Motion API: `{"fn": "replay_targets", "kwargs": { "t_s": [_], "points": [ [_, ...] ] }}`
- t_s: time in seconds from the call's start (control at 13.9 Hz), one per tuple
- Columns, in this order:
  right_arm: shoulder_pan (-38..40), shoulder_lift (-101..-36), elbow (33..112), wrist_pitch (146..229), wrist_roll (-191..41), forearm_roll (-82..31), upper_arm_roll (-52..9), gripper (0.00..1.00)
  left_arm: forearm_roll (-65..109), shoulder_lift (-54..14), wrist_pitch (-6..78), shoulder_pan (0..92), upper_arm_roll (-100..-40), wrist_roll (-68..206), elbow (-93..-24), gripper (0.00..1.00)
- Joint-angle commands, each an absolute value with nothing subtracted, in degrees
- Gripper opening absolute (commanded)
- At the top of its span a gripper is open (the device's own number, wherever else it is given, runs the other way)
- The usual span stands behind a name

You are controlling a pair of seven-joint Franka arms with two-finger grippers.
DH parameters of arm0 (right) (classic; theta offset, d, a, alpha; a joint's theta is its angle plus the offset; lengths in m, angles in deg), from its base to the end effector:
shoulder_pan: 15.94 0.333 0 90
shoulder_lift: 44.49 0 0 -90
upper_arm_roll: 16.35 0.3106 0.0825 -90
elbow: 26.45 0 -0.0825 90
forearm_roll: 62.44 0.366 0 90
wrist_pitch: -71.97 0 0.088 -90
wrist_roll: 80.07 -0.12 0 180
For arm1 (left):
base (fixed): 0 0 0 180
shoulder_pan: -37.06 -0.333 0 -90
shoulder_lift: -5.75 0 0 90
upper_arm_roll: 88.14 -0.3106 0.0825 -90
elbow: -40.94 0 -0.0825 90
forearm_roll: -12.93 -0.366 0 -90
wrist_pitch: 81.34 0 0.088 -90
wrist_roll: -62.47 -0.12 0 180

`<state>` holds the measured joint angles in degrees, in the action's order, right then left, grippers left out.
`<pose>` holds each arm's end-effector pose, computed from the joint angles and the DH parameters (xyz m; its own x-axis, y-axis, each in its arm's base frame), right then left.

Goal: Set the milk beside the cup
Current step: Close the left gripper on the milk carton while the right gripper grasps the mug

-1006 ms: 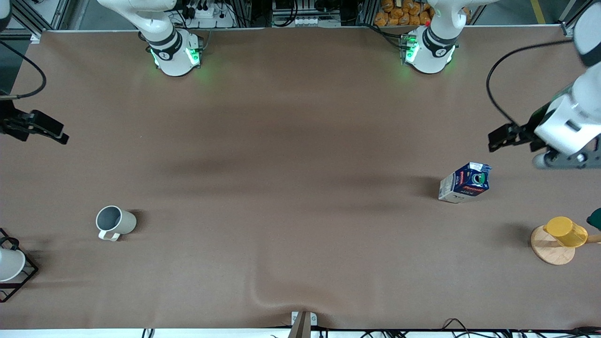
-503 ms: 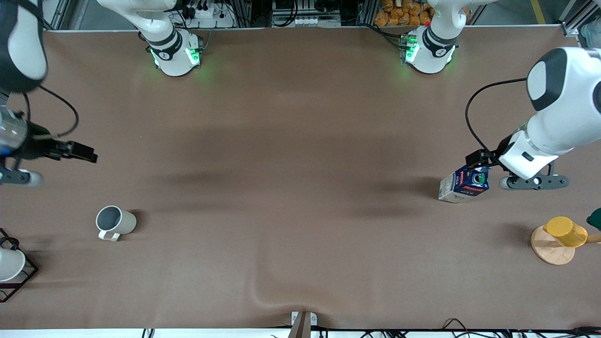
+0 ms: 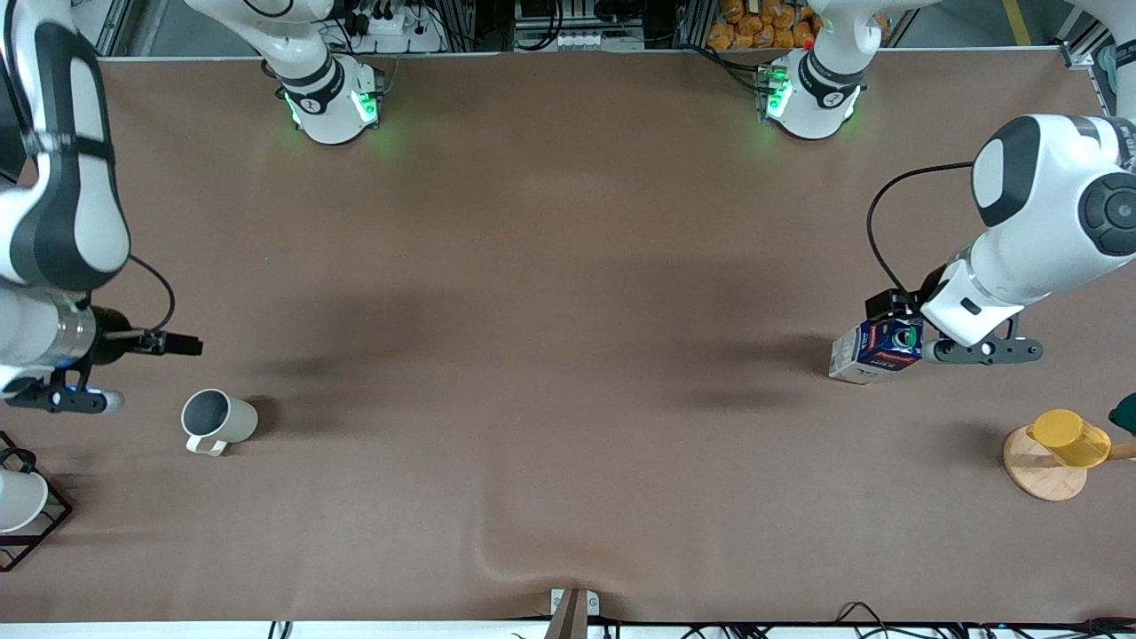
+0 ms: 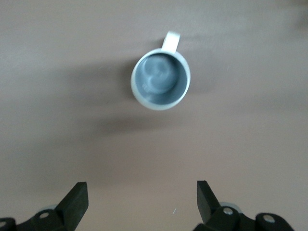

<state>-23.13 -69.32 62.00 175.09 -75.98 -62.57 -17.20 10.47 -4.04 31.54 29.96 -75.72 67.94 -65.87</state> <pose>0.6334 -0.0885 0.3778 0.9821 -0.0659 -0.1765 -0.0677 -0.9977 -0.0043 0.5763 -0.0457 0.4116 0.9981 -0.0131 -0.0602 -0.0136 -0.9999 -0.0077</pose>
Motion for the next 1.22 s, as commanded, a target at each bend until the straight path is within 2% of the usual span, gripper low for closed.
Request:
{"fn": "replay_targets", "kwargs": {
  "t_s": [0.0, 0.22, 0.36, 1.15],
  "points": [
    [-24.99, -74.45, 57.4, 179.0, -71.73, -63.4, -16.53, 1.0, 9.41, -4.88, 34.06, 28.45, -75.22, 66.34, -67.08, 1.0],
    [-27.8, -79.55, 56.6, 185.06, -65.83, -63.23, -16.53, 1.0, 9.32, -6.02, 34.59, 28.1, -75.31, 65.11, -66.99, 1.0],
    [-26.84, -80.88, 56.51, 188.94, -65.83, -63.58, -16.53, 1.0, 9.32, -7.16, 35.37, 27.04, -75.22, 62.74, -66.9, 1.0],
    [-27.19, -87.03, 56.6, 195.01, -64.69, -64.02, -16.53, 1.0, 9.32, -9.36, 38.01, 25.9, -75.31, 59.3, -68.57, 1.0]
  ]
}}
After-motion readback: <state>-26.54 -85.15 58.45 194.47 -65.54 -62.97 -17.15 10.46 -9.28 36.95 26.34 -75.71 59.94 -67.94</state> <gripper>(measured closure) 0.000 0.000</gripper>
